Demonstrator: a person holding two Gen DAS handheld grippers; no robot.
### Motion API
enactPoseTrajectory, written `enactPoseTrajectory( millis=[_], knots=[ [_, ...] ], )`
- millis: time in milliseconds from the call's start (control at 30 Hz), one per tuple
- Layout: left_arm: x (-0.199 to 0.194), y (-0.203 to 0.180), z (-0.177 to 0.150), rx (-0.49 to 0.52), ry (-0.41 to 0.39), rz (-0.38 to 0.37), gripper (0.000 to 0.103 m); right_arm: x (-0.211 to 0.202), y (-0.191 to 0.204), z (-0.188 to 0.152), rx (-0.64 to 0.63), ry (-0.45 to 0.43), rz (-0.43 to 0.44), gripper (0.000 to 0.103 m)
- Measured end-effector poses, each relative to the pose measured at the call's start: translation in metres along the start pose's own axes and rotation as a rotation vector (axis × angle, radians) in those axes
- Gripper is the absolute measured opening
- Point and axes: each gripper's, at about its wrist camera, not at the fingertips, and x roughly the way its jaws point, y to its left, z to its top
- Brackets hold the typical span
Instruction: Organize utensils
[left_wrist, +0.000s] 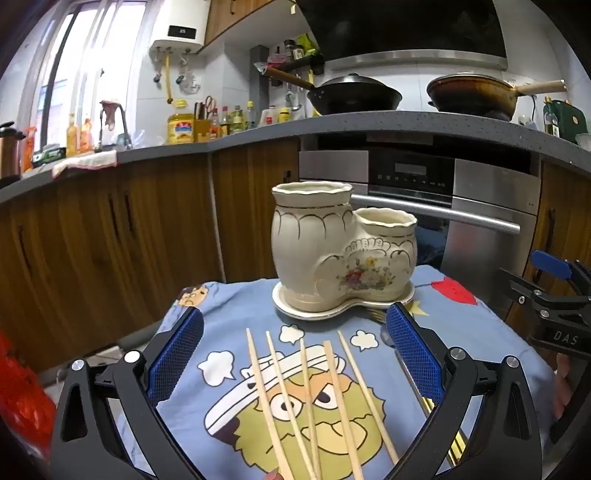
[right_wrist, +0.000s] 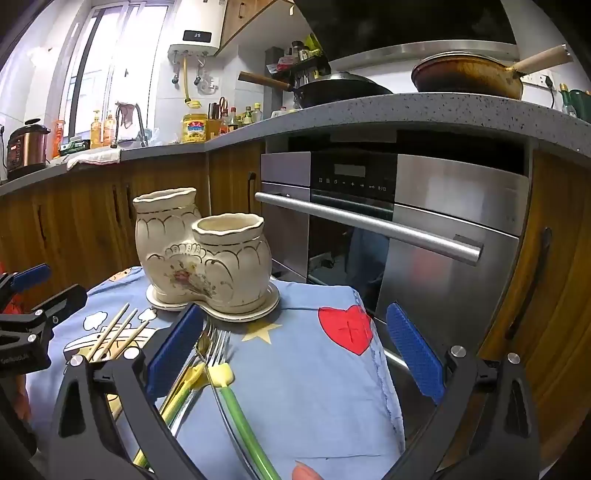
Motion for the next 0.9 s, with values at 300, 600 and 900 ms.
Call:
enactPoseTrajectory(
  millis=[300,600,900],
  knots=[
    [0.0057,-0.0034,-0.0046,-0.008,0.008,-0.01,0.098,-0.0003,-0.0007,0.0004,-0.009,-0.014,0.0,0.098],
    [0.0045,-0.0003,-0.0031,-0.012,0.014,-0.013,0.098,0.0016,0.0,-0.0007,-0.01,-0.001,-0.001,0.098],
    [0.0058,-0.0018,-0.0041,-0.005,0.015,-0.013,0.098,0.0032,0.0,-0.0018,-0.009,0.001,-0.003,0.098]
  ],
)
